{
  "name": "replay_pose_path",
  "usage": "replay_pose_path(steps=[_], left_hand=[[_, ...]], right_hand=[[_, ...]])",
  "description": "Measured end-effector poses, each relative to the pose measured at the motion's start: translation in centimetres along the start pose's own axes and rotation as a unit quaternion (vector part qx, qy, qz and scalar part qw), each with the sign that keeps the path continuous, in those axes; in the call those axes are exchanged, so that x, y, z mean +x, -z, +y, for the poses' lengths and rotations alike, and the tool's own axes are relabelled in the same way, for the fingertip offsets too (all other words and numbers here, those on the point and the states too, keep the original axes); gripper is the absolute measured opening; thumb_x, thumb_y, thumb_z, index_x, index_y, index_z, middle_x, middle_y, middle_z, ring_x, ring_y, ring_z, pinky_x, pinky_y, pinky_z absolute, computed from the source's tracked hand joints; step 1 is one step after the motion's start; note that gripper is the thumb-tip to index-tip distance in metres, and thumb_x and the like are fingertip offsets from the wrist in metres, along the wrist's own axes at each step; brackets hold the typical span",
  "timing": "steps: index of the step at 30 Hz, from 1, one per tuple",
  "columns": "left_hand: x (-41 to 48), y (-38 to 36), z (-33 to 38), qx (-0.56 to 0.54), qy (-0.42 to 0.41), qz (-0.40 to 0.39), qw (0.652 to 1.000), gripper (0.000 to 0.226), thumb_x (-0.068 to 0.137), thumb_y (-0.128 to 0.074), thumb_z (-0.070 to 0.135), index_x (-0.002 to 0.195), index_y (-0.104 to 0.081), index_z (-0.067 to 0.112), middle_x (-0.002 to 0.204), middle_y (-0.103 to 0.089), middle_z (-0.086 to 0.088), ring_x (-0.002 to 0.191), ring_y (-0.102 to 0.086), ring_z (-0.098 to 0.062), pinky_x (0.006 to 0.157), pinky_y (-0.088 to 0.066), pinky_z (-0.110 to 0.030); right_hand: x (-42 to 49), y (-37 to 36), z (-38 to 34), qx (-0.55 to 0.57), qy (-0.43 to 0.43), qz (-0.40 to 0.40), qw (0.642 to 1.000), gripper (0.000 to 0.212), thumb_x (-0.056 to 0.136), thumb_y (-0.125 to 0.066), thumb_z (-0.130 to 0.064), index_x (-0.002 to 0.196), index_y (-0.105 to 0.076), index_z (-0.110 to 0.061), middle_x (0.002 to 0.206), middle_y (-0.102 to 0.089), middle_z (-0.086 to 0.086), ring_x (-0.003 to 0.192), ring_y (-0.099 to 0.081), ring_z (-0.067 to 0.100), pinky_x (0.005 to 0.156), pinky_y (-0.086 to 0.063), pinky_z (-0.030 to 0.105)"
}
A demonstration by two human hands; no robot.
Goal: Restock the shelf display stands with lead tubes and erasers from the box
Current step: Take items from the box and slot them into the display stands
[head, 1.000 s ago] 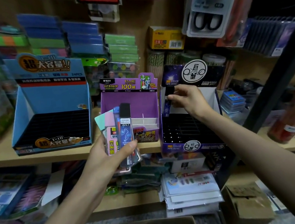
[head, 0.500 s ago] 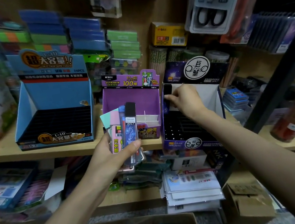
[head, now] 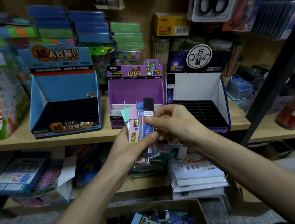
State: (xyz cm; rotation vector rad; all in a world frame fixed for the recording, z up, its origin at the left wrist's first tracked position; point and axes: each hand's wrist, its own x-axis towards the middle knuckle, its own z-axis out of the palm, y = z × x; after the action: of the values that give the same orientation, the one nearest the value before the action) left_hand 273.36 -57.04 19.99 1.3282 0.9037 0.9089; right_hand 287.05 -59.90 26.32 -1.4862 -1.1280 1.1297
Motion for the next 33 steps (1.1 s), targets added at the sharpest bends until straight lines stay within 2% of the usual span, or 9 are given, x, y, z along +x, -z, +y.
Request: replay_pose_path(steps=[3,6,9,12,18,23,27,31,33], left_hand=[[-0.3,-0.3,0.1,-0.043,-0.015,-0.003,0.999,0.047,0.069,-0.068,0.046,0.110,-0.062,0.024,0.098,-0.074,0.002,0.088,-0.071,-0.014,0.068,-0.055,-0.026],[-0.3,-0.5,0.5,-0.074,-0.015,0.004,0.997,0.038,0.079,-0.059,0.042,0.112,-0.061,0.025,0.098,-0.074,0.001,0.087,-0.071,-0.016,0.063,-0.056,-0.023],[-0.2,-0.3,0.6,-0.066,-0.031,0.015,0.997,0.036,0.080,-0.058,0.039,0.112,-0.060,0.024,0.097,-0.074,-0.002,0.086,-0.072,-0.020,0.065,-0.059,-0.029],[-0.1,0.3,0.9,-0.062,-0.058,0.019,0.996,0.030,0.079,-0.057,0.042,0.106,-0.060,0.029,0.092,-0.074,-0.002,0.080,-0.072,-0.019,0.060,-0.056,-0.025],[0.7,1.4,0.9,-0.084,-0.077,0.052,0.992,0.038,0.076,-0.058,0.040,0.109,-0.058,0.022,0.083,-0.074,-0.002,0.071,-0.071,-0.015,0.054,-0.054,-0.022],[1.2,1.7,0.5,-0.077,-0.071,0.059,0.993,0.037,0.075,-0.057,0.041,0.108,-0.058,0.023,0.082,-0.075,-0.002,0.068,-0.071,-0.016,0.052,-0.053,-0.021],[1.3,1.8,0.6,-0.080,-0.070,0.068,0.992,0.034,0.074,-0.058,0.040,0.105,-0.059,0.024,0.086,-0.074,-0.005,0.069,-0.072,-0.018,0.052,-0.054,-0.021],[1.3,1.7,0.6,-0.077,-0.077,0.066,0.992,0.030,0.076,-0.057,0.040,0.103,-0.060,0.027,0.086,-0.074,-0.005,0.072,-0.072,-0.020,0.056,-0.055,-0.022],[1.3,1.7,0.5,-0.078,-0.078,0.066,0.992,0.030,0.075,-0.057,0.041,0.102,-0.060,0.028,0.086,-0.075,-0.005,0.073,-0.072,-0.020,0.056,-0.055,-0.022]], right_hand=[[0.0,0.8,0.5,0.055,-0.021,-0.010,0.998,0.020,0.086,-0.065,-0.010,0.069,-0.056,-0.008,0.051,-0.062,0.003,0.038,-0.055,0.009,0.032,-0.033,0.011],[0.3,1.5,0.6,0.101,-0.040,-0.037,0.993,0.015,0.086,-0.065,-0.007,0.072,-0.059,-0.007,0.063,-0.069,0.008,0.047,-0.064,0.012,0.036,-0.043,0.015],[1.4,3.3,0.2,0.074,-0.020,-0.035,0.996,0.014,0.082,-0.068,-0.010,0.070,-0.061,-0.011,0.073,-0.070,0.009,0.061,-0.066,0.016,0.059,-0.057,0.024],[3.2,6.2,-1.0,0.054,0.071,0.059,0.994,0.011,0.081,-0.070,-0.011,0.074,-0.061,-0.014,0.081,-0.069,0.008,0.067,-0.067,0.017,0.073,-0.057,0.029],[7.8,9.8,0.2,0.022,0.198,0.260,0.945,0.017,0.083,-0.069,-0.012,0.072,-0.060,-0.019,0.062,-0.059,-0.006,0.057,-0.057,0.006,0.062,-0.052,0.022],[10.7,10.2,2.6,-0.118,0.233,0.234,0.937,0.025,0.084,-0.068,-0.012,0.067,-0.057,-0.027,0.067,-0.056,-0.007,0.073,-0.056,0.020,0.077,-0.053,0.051],[11.5,10.4,3.3,-0.134,0.238,0.183,0.944,0.029,0.086,-0.065,-0.010,0.070,-0.064,-0.035,0.065,-0.060,-0.018,0.077,-0.059,0.016,0.082,-0.054,0.052],[12.2,10.8,3.5,-0.149,0.221,0.157,0.951,0.004,0.086,-0.064,-0.010,0.085,-0.066,-0.012,0.084,-0.065,0.010,0.083,-0.063,0.025,0.083,-0.054,0.052],[12.5,10.7,3.8,-0.160,0.208,0.166,0.950,0.009,0.087,-0.064,-0.010,0.090,-0.067,-0.002,0.089,-0.068,0.019,0.088,-0.066,0.034,0.084,-0.054,0.052]])
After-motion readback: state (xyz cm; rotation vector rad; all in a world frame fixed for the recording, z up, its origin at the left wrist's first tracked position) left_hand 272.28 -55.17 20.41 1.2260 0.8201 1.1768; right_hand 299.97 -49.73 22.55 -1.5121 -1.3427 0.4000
